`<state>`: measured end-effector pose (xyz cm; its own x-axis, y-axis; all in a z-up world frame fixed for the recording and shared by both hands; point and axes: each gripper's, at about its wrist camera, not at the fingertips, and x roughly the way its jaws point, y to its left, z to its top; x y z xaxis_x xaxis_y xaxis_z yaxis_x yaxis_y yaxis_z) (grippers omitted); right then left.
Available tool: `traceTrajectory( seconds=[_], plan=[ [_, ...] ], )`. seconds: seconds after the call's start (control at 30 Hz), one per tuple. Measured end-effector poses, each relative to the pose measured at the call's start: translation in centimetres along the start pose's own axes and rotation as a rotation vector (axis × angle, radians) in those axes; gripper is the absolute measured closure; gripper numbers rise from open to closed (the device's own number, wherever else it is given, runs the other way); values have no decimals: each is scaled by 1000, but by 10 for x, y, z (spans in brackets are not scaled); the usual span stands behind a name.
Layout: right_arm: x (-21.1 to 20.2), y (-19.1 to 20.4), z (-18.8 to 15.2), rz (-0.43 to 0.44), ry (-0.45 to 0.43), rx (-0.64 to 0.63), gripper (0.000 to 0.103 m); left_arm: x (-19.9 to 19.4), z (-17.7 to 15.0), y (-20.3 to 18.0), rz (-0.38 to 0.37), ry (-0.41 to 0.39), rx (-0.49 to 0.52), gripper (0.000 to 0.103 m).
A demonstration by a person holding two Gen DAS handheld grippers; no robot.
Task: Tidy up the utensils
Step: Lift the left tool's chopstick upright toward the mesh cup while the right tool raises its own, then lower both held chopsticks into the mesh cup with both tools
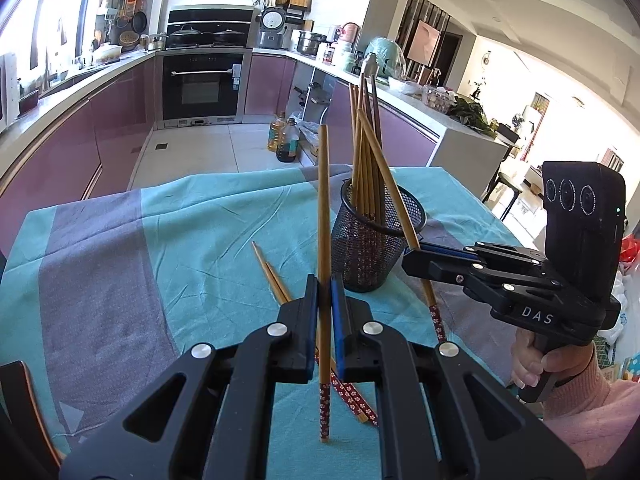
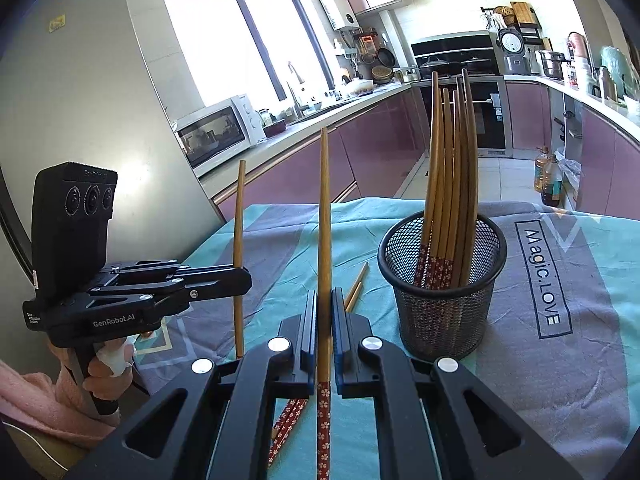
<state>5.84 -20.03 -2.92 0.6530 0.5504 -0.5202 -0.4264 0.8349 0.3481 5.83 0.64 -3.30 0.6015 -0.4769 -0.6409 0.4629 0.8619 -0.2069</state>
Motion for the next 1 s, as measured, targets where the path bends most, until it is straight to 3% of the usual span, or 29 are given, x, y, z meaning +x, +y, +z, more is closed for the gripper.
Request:
traceTrajectory(
  seconds=[0.4, 1.0],
  plan=[
    [-30, -12, 25, -55, -118, 3, 97, -33, 30, -13, -38, -92, 42, 96],
    [-35, -28, 74, -130, -244, -14, 97, -59, 96, -46, -105, -252, 101, 96]
  ],
)
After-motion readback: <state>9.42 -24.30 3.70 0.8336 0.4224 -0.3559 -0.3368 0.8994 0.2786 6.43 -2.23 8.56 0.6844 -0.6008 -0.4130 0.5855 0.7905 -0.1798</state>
